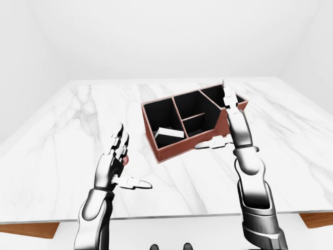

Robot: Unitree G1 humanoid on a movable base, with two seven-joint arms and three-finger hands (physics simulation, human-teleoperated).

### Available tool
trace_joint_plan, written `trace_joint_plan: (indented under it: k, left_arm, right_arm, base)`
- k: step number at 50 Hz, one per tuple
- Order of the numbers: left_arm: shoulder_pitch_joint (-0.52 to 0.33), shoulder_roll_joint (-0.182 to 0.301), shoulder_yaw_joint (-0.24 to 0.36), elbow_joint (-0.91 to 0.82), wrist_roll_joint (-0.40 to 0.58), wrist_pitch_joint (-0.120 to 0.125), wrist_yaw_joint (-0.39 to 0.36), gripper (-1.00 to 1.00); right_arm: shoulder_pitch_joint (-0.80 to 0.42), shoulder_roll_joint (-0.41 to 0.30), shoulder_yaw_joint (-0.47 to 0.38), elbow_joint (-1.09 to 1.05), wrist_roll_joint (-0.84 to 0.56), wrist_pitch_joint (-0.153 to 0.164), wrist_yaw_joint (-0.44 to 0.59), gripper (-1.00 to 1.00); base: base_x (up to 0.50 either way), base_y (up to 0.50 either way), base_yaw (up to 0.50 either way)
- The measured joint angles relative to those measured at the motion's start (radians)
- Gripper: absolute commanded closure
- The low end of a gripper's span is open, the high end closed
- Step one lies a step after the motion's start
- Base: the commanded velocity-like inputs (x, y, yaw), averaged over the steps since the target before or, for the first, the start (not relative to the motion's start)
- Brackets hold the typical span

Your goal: Pick up the book and place it in the left compartment of the caddy.

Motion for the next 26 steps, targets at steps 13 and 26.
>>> trace_joint_plan:
  k: [13, 26]
  left_arm:
    - [0.125, -0.03, 0.018, -0.167, -0.059, -0.036, -0.075, -1.0]
    - [0.217, -0.052, 0.004, -0.251, -0.096, -0.108, -0.132, -1.0]
  right_arm:
    - [0.347, 0.047, -0.026, -0.287, 0.066, 0.0, 0.002, -1.0]
    - [0.547, 0.094, -0.058, -0.381, 0.123, -0.076, 0.021, -1.0]
  base:
    - [0.0, 0.0, 0.0]
    - [0.0, 0.0, 0.0]
